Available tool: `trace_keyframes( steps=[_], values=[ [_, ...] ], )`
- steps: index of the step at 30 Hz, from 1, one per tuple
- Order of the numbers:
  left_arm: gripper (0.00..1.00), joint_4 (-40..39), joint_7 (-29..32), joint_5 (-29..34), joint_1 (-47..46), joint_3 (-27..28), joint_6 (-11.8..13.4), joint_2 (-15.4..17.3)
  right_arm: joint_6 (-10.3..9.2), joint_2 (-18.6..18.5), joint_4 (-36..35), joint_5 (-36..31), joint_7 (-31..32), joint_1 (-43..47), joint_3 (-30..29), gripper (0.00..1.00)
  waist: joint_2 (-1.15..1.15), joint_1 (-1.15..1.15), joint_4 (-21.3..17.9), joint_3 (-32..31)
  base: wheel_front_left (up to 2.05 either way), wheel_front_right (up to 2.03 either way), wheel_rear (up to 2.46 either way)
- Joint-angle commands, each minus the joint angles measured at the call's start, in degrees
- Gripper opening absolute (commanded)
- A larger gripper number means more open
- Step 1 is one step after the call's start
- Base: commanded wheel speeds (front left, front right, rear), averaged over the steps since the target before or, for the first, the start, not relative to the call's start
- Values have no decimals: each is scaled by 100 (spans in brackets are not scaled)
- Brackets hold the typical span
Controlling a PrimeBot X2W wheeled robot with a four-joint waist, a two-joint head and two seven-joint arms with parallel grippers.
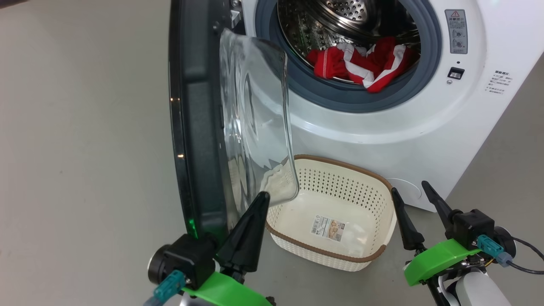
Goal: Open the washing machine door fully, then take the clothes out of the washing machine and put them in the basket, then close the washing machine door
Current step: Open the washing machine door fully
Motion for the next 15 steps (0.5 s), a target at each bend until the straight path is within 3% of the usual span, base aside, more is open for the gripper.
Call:
trace_keyframes(
  steps=[1,8,15],
  values=[
    [0,-17,21,-25,-40,208,58,56,43,8,-128,29,-38,-238,112,100,0,0,14,12,0,0,0],
    [0,542,121,8,-127,423,257,176,43,8,-102,19,-38,-221,120,100,0,0,62,-2,0,0,0],
    [0,594,120,-35,-59,772,543,311,43,8,-61,-2,-38,-160,99,100,0,0,134,-22,0,0,0]
  ],
)
